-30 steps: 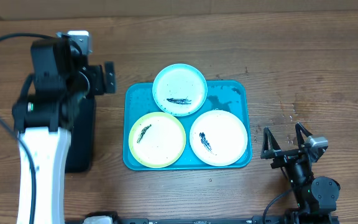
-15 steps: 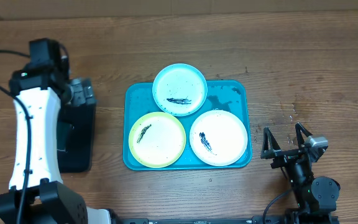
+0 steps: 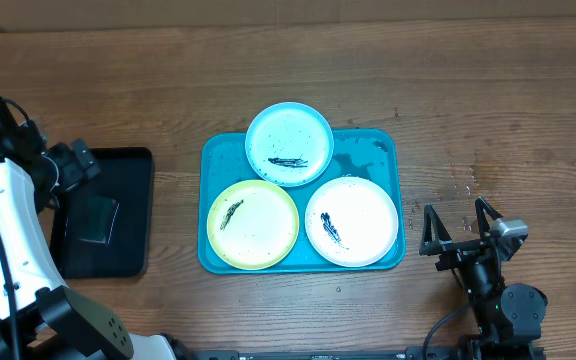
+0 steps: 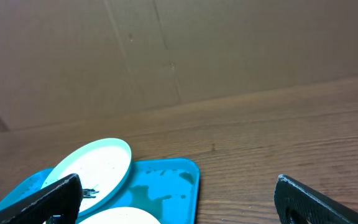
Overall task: Clean dirty plates on tray and stack at the side
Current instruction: 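Grasp the green-and-brown sponge in the black tray with the left gripper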
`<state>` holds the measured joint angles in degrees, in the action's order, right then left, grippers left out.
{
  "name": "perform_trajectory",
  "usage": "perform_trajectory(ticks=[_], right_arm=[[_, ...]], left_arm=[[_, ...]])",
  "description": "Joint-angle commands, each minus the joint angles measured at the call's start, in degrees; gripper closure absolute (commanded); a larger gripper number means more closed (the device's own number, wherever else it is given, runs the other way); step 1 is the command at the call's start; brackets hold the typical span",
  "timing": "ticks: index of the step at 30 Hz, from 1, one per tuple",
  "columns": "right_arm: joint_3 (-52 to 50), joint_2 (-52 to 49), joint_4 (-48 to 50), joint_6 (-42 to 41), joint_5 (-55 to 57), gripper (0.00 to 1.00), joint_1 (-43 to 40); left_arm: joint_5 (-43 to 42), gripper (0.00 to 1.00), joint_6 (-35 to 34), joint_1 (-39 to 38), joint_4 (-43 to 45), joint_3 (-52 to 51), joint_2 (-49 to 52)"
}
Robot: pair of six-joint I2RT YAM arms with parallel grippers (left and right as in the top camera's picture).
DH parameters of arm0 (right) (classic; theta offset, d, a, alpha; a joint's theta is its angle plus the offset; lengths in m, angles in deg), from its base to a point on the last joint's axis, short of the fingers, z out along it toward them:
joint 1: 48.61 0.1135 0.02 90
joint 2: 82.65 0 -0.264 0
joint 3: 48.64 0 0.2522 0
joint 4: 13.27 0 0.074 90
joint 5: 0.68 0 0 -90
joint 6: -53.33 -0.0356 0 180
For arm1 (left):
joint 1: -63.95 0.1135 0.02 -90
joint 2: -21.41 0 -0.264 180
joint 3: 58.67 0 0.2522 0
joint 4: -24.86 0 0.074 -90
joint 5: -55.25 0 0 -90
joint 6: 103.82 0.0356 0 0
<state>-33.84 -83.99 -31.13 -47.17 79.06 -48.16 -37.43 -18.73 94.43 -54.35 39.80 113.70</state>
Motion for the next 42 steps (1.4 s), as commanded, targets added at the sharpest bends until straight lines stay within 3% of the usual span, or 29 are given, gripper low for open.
perform_trajectory(ticks=[1, 4, 9, 13, 15, 16, 17, 19, 22, 27, 34, 35, 38, 42], right_arm=[[-0.6, 0.0, 0.3, 0.0, 0.1, 0.00, -0.2], [-0.6, 0.0, 0.3, 0.0, 0.1, 0.00, -0.2], [-0.6, 0.0, 0.3, 0.0, 0.1, 0.00, -0.2], [-0.6, 0.0, 0.3, 0.0, 0.1, 0.00, -0.2], [-0.6, 0.0, 0.3, 0.0, 0.1, 0.00, -0.2], [-0.6, 0.0, 0.3, 0.0, 0.1, 0.00, -0.2], [-0.6, 0.0, 0.3, 0.0, 0.1, 0.00, -0.2], [-0.6, 0.0, 0.3, 0.0, 0.1, 0.00, -0.2], [-0.6, 0.0, 0.3, 0.0, 0.1, 0.00, -0.2], [-0.6, 0.0, 0.3, 0.0, 0.1, 0.00, -0.2], [-0.6, 0.0, 0.3, 0.0, 0.1, 0.00, -0.2], [-0.6, 0.0, 0.3, 0.0, 0.1, 0.00, -0.2], [-0.6, 0.0, 0.3, 0.0, 0.1, 0.00, -0.2], [-0.6, 0.0, 0.3, 0.0, 0.1, 0.00, -0.2]], left_arm=[[-9.9, 0.00, 14.5, -0.3, 0.8, 0.1, 1.4], [-9.8, 0.00, 19.1, -0.3, 0.6, -1.8, 2.7], [3.0, 0.00, 19.1, -0.3, 3.4, -5.9, 5.3], [3.1, 0.00, 19.5, -0.1, 6.5, -6.8, 6.5], [2.7, 0.27, 20.8, -0.1, 7.0, -6.9, 7.5], [2.7, 0.29, 22.2, -0.1, 7.0, -6.9, 8.3], [2.7, 0.25, 23.4, -0.1, 7.0, -6.9, 9.0], [2.7, 0.09, 25.3, -0.1, 7.1, -7.0, 10.8], [2.9, 0.09, 30.1, -0.1, 7.2, -7.0, 15.8], [3.3, 0.09, 30.8, -0.1, 8.2, -7.0, 22.1], [4.7, 0.22, 33.4, -0.1, 8.4, -7.0, 27.4], [4.7, 0.27, 33.4, -0.1, 8.9, -7.0, 27.7], [4.8, 0.55, 33.4, -0.1, 10.0, -7.0, 27.8], [4.8, 0.76, 33.4, -0.1, 10.1, -7.0, 27.8]])
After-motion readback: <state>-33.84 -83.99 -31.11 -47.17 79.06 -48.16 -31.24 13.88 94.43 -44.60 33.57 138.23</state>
